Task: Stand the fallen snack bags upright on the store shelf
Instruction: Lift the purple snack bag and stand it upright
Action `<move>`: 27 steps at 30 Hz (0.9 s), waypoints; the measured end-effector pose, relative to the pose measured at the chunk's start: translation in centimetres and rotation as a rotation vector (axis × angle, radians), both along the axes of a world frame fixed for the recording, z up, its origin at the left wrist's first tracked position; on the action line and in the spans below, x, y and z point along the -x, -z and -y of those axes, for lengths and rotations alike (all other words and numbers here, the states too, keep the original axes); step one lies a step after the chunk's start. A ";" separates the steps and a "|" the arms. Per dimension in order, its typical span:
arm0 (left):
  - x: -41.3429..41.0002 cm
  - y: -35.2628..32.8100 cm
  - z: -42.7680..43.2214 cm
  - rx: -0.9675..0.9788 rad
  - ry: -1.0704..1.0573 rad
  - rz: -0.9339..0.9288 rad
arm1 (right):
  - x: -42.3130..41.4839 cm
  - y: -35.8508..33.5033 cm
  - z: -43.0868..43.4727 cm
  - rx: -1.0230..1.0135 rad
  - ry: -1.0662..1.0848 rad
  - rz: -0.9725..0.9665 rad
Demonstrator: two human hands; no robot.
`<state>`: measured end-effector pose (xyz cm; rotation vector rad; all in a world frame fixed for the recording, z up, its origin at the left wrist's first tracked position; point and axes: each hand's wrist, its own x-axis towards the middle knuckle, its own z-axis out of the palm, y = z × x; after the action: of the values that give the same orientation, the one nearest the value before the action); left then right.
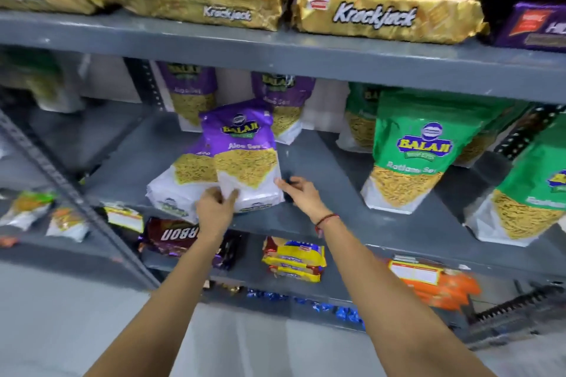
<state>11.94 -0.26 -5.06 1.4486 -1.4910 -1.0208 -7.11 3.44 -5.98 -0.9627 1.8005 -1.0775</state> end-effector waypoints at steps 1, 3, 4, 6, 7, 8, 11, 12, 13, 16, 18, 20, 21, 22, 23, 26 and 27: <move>-0.2 0.2 -0.2 -0.040 0.039 0.005 | -0.6 0.2 0.4 -0.042 -0.043 0.015; -0.3 0.1 -0.5 -0.204 0.067 -0.069 | -1.6 0.3 0.9 -0.062 -0.083 0.072; -0.2 -0.1 -0.6 -0.324 0.081 -0.159 | -1.9 0.3 0.9 -0.050 -0.099 0.107; -0.2 -0.2 -0.6 -0.485 0.142 -0.289 | -2.3 0.1 0.8 -0.002 -0.130 0.165; -0.4 -0.1 -0.5 -0.508 0.174 -0.294 | -2.4 0.0 0.6 0.026 -0.132 0.184; -0.5 0.0 -0.4 -0.523 0.198 -0.298 | -2.3 0.0 0.5 0.048 -0.124 0.193; -1.1 0.3 -0.2 -0.515 0.228 -0.328 | -2.2 -0.1 0.0 0.100 -0.089 0.197; -1.1 0.4 0.0 -0.490 0.232 -0.346 | -2.2 -0.2 -0.3 0.121 -0.068 0.188; -1.3 0.5 0.1 -0.447 0.237 -0.350 | -2.1 -0.3 -0.6 0.149 -0.046 0.174; -1.2 0.4 0.7 -0.327 0.286 -0.332 | -1.7 -0.5 -1.5 0.277 -0.004 0.180; -1.0 0.2 1.1 -0.258 0.321 -0.316 | -1.6 -0.5 -2.1 0.348 0.024 0.209; -0.8 0.2 1.3 -0.231 0.339 -0.303 | -1.5 -0.5 -2.6 0.398 0.047 0.225; -0.6 0.2 1.4 -0.228 0.342 -0.299 | -1.4 -0.4 -2.8 0.411 0.056 0.229; -0.4 0.2 1.4 -0.224 0.343 -0.293 | -1.3 -0.4 -2.9 0.416 0.062 0.227; -0.2 0.3 1.4 -0.222 0.343 -0.287 | -1.2 -0.5 -3.0 0.417 0.068 0.222; 0.2 0.3 1.4 -0.215 0.360 -0.287 | -0.9 -0.5 -3.0 0.415 0.077 0.195; 0.3 0.3 1.3 -0.220 0.368 -0.289 | -0.7 -0.4 -3.0 0.414 0.077 0.185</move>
<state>11.64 -1.55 -5.38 1.1273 -1.4950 -1.5887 -6.41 6.47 -5.54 -0.9982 1.5034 -1.5746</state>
